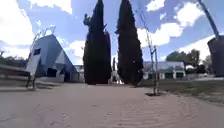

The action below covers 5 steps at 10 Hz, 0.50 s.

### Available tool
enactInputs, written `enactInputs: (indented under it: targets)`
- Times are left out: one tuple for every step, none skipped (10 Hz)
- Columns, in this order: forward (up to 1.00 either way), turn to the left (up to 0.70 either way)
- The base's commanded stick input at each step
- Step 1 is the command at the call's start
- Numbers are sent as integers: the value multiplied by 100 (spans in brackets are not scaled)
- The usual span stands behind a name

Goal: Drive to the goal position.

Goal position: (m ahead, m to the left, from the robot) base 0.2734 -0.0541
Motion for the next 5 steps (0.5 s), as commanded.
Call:
enactInputs:
  targets:
    - [0,0]
    - [0,0]
    - [0,0]
    - [0,0]
    - [0,0]
